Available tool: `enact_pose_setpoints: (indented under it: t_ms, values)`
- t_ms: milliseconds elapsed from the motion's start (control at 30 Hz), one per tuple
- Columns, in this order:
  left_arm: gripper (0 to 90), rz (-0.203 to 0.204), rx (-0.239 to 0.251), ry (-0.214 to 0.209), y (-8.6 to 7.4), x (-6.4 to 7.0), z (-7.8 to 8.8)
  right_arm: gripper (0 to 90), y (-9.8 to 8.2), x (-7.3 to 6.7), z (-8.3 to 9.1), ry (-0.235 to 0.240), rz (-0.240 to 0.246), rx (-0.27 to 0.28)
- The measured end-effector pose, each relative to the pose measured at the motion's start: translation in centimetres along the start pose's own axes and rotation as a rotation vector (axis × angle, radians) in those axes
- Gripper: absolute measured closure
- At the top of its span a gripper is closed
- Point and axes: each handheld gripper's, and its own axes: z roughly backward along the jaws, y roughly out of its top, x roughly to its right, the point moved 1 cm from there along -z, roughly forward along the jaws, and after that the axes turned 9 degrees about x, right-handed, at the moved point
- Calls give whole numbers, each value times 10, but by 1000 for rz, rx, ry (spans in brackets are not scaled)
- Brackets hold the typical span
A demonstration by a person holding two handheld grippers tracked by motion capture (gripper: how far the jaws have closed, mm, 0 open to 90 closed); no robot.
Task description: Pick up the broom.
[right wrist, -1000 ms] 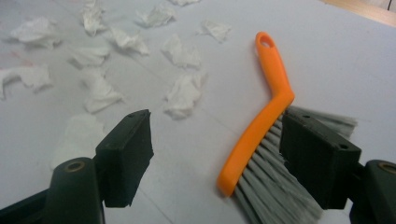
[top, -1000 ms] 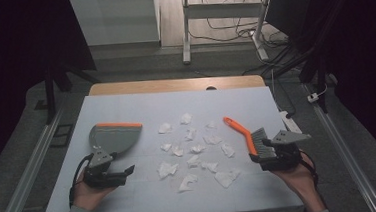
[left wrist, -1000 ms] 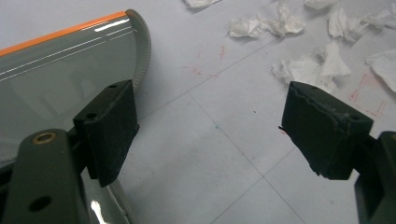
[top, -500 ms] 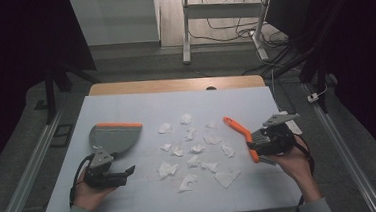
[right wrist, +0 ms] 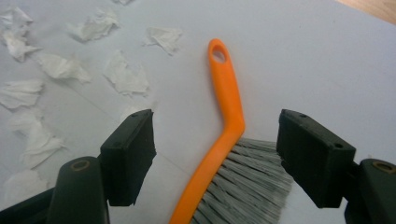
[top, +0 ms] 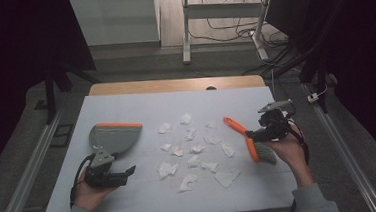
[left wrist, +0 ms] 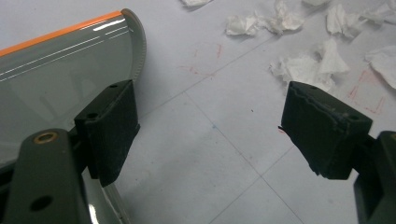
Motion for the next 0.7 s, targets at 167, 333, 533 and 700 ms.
enact_pose_setpoints:
  t_ms: [167, 333, 533, 700]
  values:
    - [196, 3, 0, -10, 0, 0, -1, 281, 7, 7, -15, -19, 14, -52]
    - [198, 6, 10, -5, -2, 0, 1, 281, 6, 15, -36, -22, 6, -126]
    - [198, 1, -3, -4, -3, 1, -2, 281, 1, 23, -65, -10, -10, -236]
    - [198, 5, 0, 1, -3, 1, -2, 282, 2, 25, -78, -20, 3, -269]
